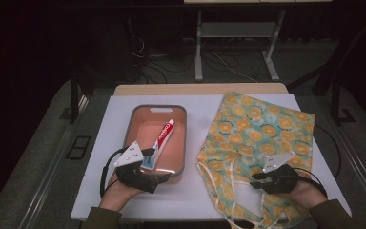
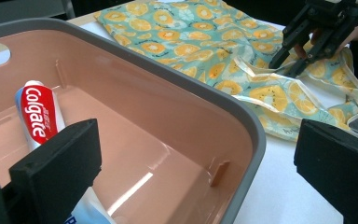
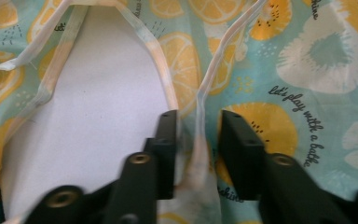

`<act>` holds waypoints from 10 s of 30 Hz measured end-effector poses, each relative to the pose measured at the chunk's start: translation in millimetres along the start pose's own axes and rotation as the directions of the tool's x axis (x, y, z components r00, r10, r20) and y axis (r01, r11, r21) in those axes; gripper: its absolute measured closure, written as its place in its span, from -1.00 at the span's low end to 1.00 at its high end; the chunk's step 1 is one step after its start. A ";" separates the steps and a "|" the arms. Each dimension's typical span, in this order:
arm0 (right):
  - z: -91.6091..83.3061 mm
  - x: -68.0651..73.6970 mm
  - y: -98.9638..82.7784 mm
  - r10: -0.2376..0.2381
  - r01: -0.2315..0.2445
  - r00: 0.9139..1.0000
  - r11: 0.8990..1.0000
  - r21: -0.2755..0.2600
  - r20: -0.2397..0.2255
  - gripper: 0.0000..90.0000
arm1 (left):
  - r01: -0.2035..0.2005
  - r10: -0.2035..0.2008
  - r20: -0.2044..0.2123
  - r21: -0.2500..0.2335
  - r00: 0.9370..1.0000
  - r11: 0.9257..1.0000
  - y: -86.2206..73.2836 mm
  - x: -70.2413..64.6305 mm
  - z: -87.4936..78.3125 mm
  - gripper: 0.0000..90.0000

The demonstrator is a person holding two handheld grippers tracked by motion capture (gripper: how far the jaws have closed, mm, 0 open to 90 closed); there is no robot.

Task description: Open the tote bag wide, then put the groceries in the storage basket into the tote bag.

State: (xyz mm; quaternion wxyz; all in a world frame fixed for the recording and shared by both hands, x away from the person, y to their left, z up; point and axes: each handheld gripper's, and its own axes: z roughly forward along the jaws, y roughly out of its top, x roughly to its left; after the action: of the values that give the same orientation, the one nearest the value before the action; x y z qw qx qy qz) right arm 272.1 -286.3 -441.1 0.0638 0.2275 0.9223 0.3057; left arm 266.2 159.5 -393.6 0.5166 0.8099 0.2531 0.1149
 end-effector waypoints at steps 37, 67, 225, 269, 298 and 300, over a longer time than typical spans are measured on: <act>13.7 41.6 68.9 0.005 -0.034 0.989 0.979 -0.200 -0.145 -0.03 | 0.001 -0.001 -0.001 0.002 1.000 1.000 0.3 0.5 0.6 -1.00; 26.9 86.7 93.6 -0.175 0.132 0.963 0.969 -0.208 -0.206 0.96 | -0.001 0.001 -0.002 0.004 1.000 1.000 -0.1 0.6 0.7 -1.00; -28.1 -80.4 53.6 0.297 -0.231 0.944 0.906 -0.355 0.142 0.99 | 0.080 -0.040 -0.185 0.211 0.982 0.974 43.9 81.0 55.7 -0.68; -27.9 -78.2 54.7 0.285 -0.219 0.948 0.907 -0.360 0.141 1.00 | 0.252 -0.166 -0.236 0.399 0.957 0.882 38.1 87.0 80.8 0.68; -30.8 -80.5 53.1 0.296 -0.222 0.944 0.898 -0.379 0.148 0.99 | 0.063 -0.058 -0.028 0.284 0.998 0.957 110.1 12.6 76.3 0.68; -31.3 -80.6 53.1 0.296 -0.221 0.944 0.897 -0.382 0.148 1.00 | 0.049 -0.049 -0.007 0.287 0.999 0.957 113.0 2.4 84.2 0.68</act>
State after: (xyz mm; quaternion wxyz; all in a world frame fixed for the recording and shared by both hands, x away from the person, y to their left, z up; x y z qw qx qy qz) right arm 355.8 -302.3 -386.1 0.1564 0.3629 0.8007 0.4503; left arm 338.8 57.1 -329.7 0.3964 0.8697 0.2870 0.0641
